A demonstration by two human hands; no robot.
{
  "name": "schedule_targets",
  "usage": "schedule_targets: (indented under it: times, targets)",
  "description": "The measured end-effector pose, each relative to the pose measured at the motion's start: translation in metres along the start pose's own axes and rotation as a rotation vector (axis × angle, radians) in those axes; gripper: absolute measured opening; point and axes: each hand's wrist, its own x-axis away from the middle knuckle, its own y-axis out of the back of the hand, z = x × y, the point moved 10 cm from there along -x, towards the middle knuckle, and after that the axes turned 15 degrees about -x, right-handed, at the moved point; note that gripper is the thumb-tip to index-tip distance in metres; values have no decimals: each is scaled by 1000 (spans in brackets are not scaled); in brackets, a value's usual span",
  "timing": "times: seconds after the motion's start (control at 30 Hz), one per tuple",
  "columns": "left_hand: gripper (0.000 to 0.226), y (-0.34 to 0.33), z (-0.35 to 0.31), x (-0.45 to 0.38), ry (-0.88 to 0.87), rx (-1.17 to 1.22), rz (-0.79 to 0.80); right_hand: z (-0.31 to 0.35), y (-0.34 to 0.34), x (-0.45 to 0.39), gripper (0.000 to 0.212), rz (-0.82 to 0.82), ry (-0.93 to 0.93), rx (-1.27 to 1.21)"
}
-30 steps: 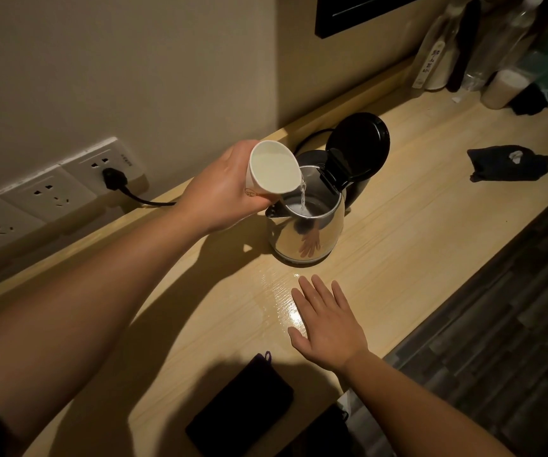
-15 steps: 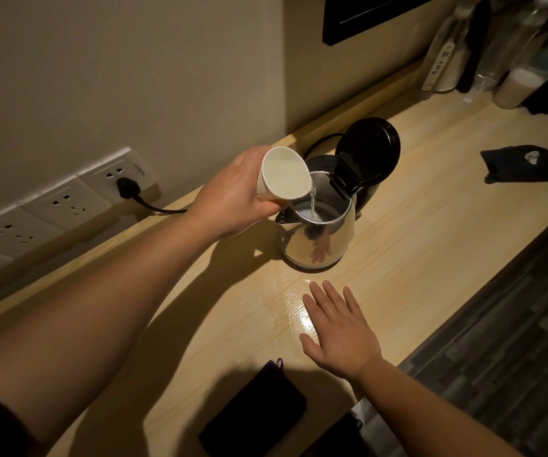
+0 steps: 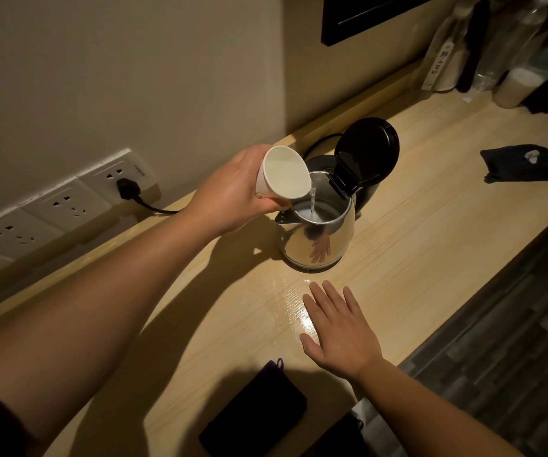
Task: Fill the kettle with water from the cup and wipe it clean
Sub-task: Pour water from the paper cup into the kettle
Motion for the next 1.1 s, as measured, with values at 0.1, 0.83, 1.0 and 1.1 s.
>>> schedule_targets:
  times: [0.1, 0.83, 1.0, 1.1]
  targets:
    - [89, 1, -1, -1, -5, -3, 10, 0, 2, 0, 70, -2, 1, -8]
    - [87, 4, -6, -5, -70, -51, 31, -1, 0, -1, 71, 5, -1, 10]
    - [86, 5, -8, -6, -95, -59, 33, 0, 1, -1, 70, 3, -1, 6]
    - [86, 6, -8, -7, -99, -85, 39, -1, 0, -1, 70, 9, -4, -3]
